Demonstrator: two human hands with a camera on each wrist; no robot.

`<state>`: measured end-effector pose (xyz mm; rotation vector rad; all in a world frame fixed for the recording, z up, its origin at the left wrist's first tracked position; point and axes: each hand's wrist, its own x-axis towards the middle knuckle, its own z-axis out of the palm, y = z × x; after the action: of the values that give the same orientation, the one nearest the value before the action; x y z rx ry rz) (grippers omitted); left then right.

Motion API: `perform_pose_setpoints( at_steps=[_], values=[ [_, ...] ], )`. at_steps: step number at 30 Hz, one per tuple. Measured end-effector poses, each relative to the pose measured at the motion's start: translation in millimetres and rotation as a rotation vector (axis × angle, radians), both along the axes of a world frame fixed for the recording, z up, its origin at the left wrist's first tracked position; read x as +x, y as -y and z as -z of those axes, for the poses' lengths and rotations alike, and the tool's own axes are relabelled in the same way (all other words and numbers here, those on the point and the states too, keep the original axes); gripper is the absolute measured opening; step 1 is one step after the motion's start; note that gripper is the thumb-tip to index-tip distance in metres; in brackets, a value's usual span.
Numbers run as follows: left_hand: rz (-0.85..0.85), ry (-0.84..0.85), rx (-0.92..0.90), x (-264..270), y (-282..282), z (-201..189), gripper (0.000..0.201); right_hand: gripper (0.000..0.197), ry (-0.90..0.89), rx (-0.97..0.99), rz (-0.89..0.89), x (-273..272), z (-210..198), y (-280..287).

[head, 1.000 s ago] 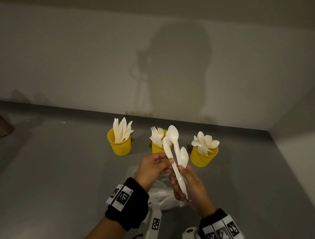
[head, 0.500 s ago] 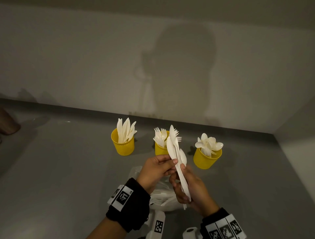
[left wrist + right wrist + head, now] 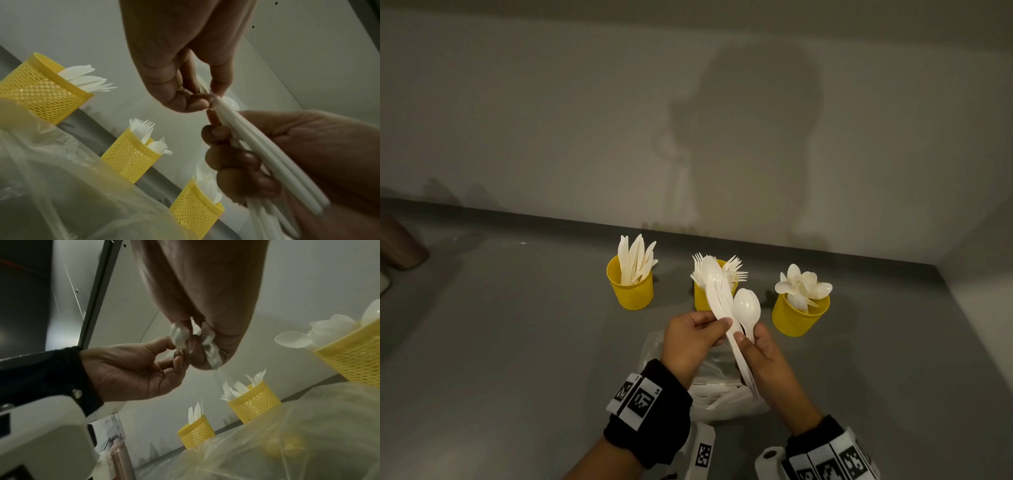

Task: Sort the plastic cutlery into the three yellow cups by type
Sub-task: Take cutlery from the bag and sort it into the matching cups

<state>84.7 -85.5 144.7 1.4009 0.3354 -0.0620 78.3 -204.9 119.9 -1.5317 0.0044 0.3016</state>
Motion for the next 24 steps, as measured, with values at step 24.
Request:
perform_pose_setpoints(
  at_steps=[24],
  values=[
    [-0.453,0.13,0.233,68,-132,-16,0.026,0.011,-0.164,0.054,0.019,12,5,0]
  ],
)
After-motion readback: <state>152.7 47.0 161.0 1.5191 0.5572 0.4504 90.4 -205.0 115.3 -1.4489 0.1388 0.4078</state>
